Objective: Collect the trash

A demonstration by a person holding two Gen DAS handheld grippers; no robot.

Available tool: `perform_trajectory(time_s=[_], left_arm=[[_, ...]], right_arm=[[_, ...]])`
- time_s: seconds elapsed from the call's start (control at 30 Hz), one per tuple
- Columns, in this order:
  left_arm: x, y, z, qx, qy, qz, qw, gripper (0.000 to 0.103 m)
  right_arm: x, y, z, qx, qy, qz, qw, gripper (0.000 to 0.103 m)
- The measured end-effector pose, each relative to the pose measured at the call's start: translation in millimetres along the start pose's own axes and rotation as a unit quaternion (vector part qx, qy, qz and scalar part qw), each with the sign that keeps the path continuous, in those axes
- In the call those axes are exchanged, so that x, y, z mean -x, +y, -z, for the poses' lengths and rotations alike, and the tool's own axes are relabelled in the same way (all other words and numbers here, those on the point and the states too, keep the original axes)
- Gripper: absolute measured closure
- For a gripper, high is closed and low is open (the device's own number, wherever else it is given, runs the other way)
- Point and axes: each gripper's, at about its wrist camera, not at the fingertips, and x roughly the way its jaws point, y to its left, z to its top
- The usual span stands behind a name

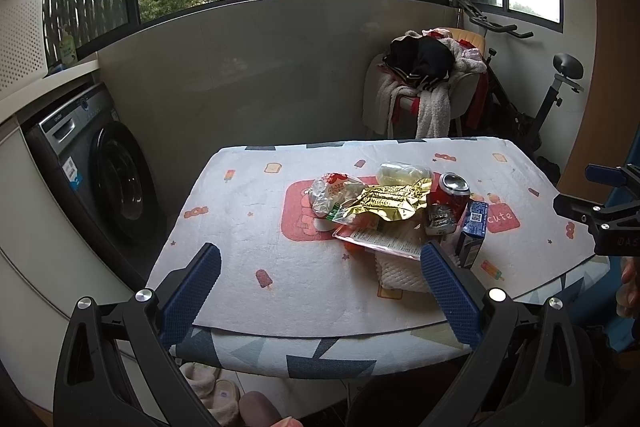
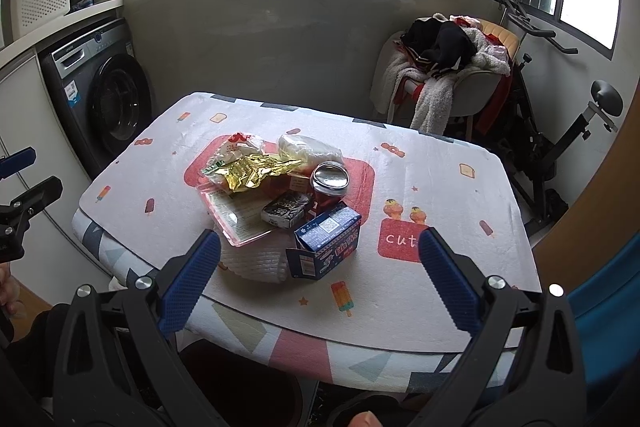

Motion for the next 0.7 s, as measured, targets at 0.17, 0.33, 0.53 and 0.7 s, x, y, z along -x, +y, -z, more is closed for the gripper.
perform_trajectory(time_s=[0.17, 0.33, 0.53, 0.7], left_arm=[[-5.5, -2.7, 6.6, -0.005, -0.001, 0.013, 0.9999, 0.005], [-23.9, 3.9, 14.4, 0.011, 0.024, 0.064, 0.9976, 0.005], [-48.5, 9.5, 25.1, 0.028, 0.052, 0.083, 0.9948, 0.005], [-61.2, 11.3, 27.2, 0.016, 0.035, 0.063, 0.9973, 0.005]], right_arm=[[-13.0, 2.0, 5.4, 0.001, 0.014, 0.012, 1.0, 0.006], [-22.2, -4.8, 10.4, -0.008, 0.017, 0.028, 0.999, 0.006], [-41.8, -11.1, 17.3, -0.018, 0.034, 0.028, 0.999, 0.006], [-67.3, -11.6, 22.8, -0.018, 0.045, 0.024, 0.999, 0.006]])
